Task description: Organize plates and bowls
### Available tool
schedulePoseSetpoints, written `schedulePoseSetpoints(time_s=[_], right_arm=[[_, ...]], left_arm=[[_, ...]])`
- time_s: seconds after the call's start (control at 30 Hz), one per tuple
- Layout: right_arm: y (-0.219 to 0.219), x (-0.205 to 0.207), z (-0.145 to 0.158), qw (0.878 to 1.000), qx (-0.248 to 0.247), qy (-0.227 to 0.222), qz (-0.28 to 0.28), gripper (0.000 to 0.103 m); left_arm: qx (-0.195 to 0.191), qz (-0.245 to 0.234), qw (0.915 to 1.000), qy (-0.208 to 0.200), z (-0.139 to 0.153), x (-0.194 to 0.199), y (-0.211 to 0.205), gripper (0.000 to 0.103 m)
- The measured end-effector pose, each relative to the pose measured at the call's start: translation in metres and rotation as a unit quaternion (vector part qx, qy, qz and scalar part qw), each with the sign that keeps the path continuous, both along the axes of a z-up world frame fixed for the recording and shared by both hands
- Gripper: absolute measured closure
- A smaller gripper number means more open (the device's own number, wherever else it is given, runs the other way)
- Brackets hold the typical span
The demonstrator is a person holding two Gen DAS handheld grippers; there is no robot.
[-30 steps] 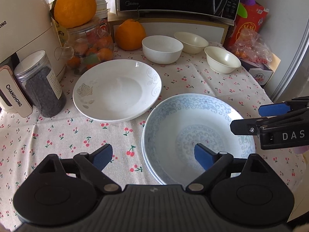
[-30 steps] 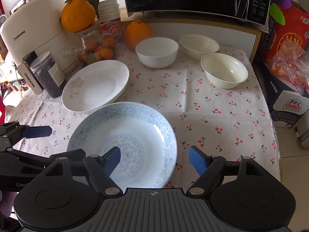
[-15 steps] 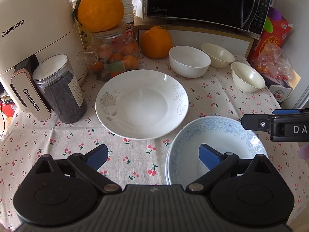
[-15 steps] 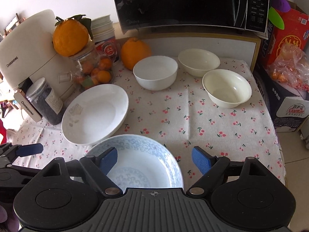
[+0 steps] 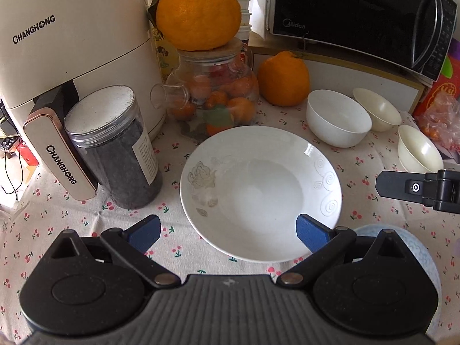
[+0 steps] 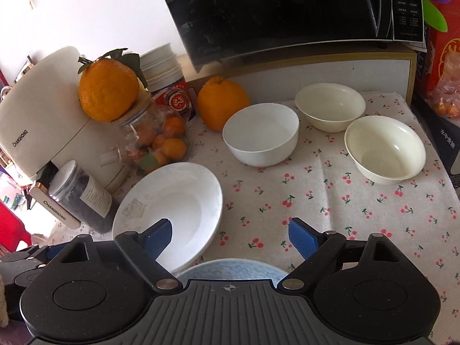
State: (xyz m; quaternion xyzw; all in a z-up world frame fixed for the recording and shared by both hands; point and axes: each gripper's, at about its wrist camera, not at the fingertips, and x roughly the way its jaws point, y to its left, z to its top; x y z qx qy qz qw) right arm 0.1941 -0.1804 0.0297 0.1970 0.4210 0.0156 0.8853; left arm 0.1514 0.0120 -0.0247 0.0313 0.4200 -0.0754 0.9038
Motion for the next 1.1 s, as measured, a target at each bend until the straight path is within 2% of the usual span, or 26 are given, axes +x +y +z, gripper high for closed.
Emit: schedulePoseSetpoints(time_s=[0.13,0.3,0.7,0.77,0.93,1.1], right_arm=[[0.008,0.015,-0.009,1.000,0.009,-0.003,0.005,0.012],[0.013,0.031,-0.025,0.999,0.029,0.017,0.003,0.012],[-0.001,0.045,-0.048,0.995,0.084,0.025,-0.043,0.013],[-0.001,0.047,-0.050,0.994,0.091,0.025,-0.045,0.013],[0.005,0.050,-0.054,0.994,0.098,0.024,-0.047,0.026],[0.011,0.054,-0.056,0.994,0.095,0.023,-0.044,0.047]], left_arm=[[-0.013,0.015,0.9998,0.006,-0.010,0.013,0.005,0.003],[-0.041,0.028,0.9987,0.014,-0.019,0.026,0.011,0.008],[-0.073,0.038,0.9961,0.031,-0.033,0.040,0.012,0.033],[-0.077,0.045,0.9955,0.032,-0.035,0.041,0.014,0.040],[-0.088,0.061,0.9937,0.033,-0.036,0.043,0.022,0.053],[-0.090,0.073,0.9927,0.033,-0.036,0.041,0.028,0.063]])
